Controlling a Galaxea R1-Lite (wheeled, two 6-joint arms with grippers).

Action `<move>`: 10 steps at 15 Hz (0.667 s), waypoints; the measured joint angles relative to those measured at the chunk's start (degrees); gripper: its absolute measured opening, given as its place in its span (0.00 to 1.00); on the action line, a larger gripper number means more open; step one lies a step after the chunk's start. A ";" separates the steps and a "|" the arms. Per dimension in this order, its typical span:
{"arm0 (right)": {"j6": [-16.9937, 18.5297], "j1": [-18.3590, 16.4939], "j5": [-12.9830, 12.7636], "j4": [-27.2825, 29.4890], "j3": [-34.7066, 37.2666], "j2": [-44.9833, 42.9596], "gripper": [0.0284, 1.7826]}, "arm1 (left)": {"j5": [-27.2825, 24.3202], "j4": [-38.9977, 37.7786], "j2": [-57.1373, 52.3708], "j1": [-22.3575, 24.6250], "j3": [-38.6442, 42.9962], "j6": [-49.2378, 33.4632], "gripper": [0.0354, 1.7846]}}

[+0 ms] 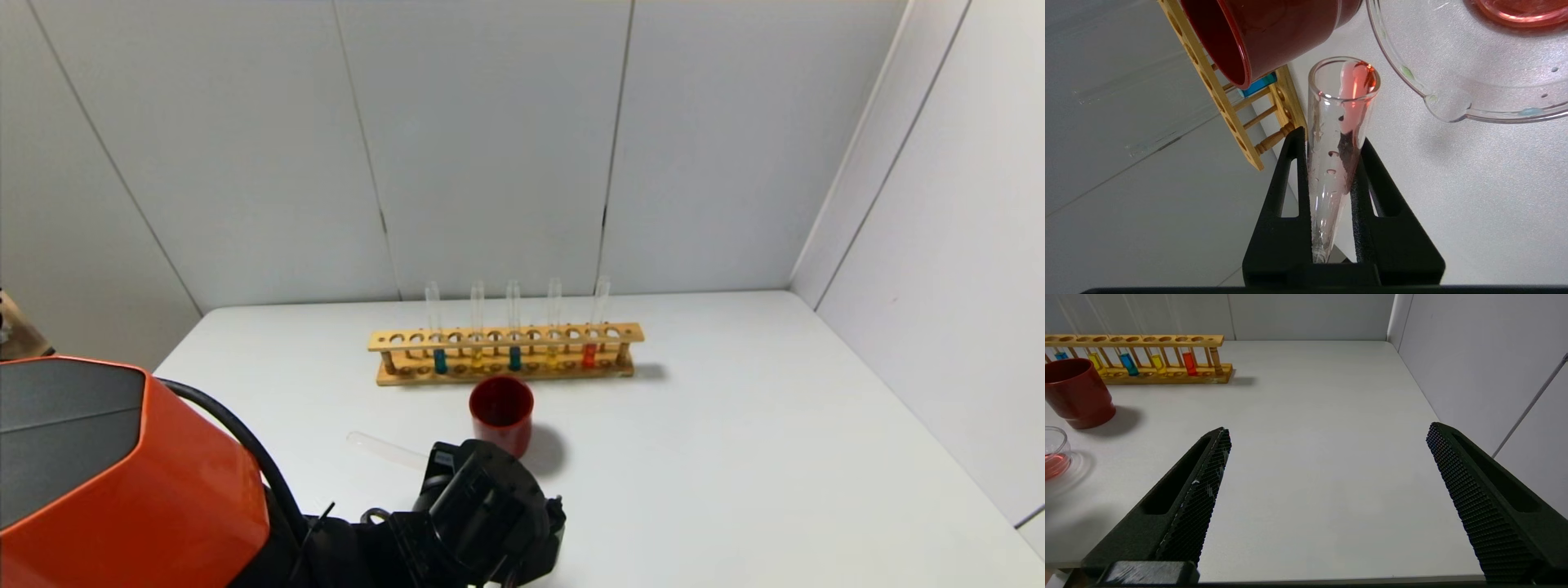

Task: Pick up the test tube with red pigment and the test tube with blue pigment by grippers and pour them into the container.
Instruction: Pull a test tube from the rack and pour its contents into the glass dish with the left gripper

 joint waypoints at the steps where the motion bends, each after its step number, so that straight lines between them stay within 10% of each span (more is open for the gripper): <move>1: -0.02 0.00 0.00 0.00 0.00 0.00 0.98 | 0.02 0.52 0.02 0.00 -0.04 0.33 0.16; 10: 0.00 0.00 -0.01 0.02 0.00 0.00 0.98 | 0.41 5.60 -0.41 0.09 -0.59 2.49 0.16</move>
